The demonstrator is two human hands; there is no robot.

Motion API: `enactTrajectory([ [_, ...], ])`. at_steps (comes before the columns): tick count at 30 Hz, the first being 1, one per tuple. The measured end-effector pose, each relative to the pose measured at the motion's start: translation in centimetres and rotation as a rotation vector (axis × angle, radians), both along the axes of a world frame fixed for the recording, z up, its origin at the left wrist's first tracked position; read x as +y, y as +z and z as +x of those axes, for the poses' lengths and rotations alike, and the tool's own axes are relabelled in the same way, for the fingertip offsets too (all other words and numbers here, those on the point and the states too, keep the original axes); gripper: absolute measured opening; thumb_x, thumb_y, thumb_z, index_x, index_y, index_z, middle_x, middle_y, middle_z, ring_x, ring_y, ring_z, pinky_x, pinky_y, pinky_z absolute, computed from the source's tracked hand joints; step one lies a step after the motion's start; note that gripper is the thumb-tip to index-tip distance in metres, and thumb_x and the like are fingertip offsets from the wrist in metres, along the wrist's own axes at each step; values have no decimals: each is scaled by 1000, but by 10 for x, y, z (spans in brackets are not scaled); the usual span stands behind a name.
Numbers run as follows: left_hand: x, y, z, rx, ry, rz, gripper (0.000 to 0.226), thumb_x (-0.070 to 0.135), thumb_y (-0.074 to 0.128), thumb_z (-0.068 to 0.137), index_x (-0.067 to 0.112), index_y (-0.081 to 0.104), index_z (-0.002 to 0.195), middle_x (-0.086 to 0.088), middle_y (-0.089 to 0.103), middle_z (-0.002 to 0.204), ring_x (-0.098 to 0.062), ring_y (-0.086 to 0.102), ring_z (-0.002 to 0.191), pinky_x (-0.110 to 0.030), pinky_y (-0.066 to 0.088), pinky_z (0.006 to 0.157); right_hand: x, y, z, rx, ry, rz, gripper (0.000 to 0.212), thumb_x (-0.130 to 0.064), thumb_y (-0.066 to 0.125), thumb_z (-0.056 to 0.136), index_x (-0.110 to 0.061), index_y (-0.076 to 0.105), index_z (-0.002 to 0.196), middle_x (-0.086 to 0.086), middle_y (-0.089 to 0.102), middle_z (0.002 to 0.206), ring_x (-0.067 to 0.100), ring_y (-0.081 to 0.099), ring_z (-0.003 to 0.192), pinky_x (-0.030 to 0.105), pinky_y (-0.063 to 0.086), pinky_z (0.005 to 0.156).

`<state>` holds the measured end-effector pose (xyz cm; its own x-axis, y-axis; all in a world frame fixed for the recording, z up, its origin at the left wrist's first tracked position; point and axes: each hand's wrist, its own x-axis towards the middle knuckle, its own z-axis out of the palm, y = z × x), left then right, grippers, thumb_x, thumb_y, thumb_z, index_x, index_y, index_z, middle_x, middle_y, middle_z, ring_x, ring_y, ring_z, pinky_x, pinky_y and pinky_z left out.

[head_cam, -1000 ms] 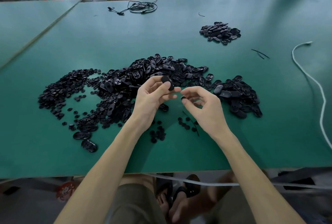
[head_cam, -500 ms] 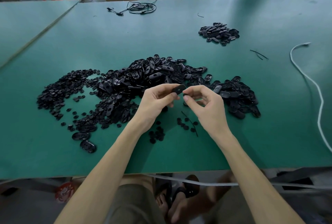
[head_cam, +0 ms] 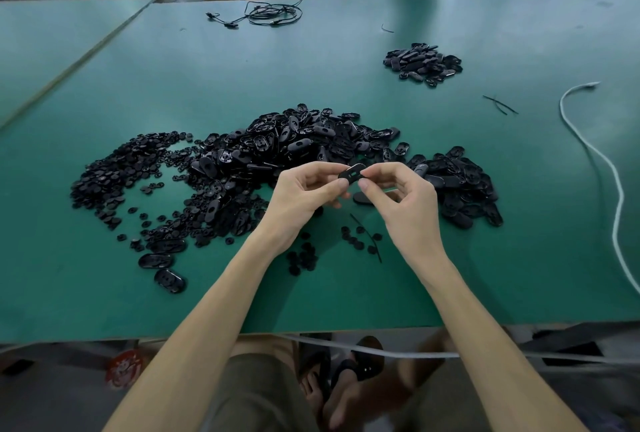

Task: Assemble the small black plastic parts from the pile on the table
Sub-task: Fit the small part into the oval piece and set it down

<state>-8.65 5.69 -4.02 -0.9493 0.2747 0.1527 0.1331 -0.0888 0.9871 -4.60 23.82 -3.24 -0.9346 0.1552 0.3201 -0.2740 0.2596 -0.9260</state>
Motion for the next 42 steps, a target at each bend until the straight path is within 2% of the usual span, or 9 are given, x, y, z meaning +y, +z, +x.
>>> enactTrajectory([
  [9,0,0,0,-27,-6,15,19,10,77,93,11,78,112,-9,79,94,-19,73,84,-25,57,73,0,-1,0,6,-10,-1,12,-14,78,92,-23,72,97,-11,74,91,10,71,86,34,59,82],
  [14,0,0,1,-18,-14,-3,18,9,76,94,15,78,110,-2,76,87,-18,73,82,-24,57,73,0,-3,-2,39,-22,23,24,-10,72,95,-29,77,108,-9,71,98,11,68,89,34,58,82],
  [16,0,1,1,-16,-16,-6,18,8,76,94,14,78,111,0,76,86,-18,74,82,-24,57,73,0,-3,-2,36,-21,12,21,-10,72,96,-27,77,105,-8,74,102,13,70,92,37,59,85],
  [21,2,1,1,-10,-12,-17,19,6,75,94,10,77,113,0,76,87,-18,73,82,-24,57,72,3,-5,-2,34,-42,-27,11,-17,78,92,-24,71,97,-10,76,95,15,73,93,37,60,88],
  [23,2,2,0,-13,-5,-22,20,6,75,94,8,76,114,2,76,86,-17,73,82,-24,57,72,3,-6,-3,22,-33,-54,10,-20,78,92,-25,72,97,-7,77,96,17,74,95,43,59,90],
  [26,2,2,0,-10,1,-27,19,5,75,94,8,76,113,1,76,86,-17,73,82,-24,57,72,4,-5,-4,13,-28,-41,13,-18,78,92,-30,73,94,-9,75,100,15,72,96,50,58,90],
  [30,3,3,0,-2,-5,-37,17,5,75,93,12,77,109,-1,76,87,-17,73,82,-24,58,71,4,-3,-5,11,-37,-18,18,-15,80,90,-32,74,91,-13,70,99,14,69,93,49,57,89],
  [33,3,2,1,-3,-11,-43,17,5,76,93,11,77,108,1,76,85,-16,72,81,-24,57,70,2,-4,-3,-3,-9,17,13,-15,79,92,-27,74,94,-11,74,92,13,70,86,42,58,85],
  [42,3,2,1,-19,-27,-34,17,8,79,91,13,79,107,-2,77,87,-14,72,81,-24,57,71,2,-4,-3,17,-74,70,11,-14,78,92,-24,75,95,-18,74,89,4,70,82,15,52,77],
])
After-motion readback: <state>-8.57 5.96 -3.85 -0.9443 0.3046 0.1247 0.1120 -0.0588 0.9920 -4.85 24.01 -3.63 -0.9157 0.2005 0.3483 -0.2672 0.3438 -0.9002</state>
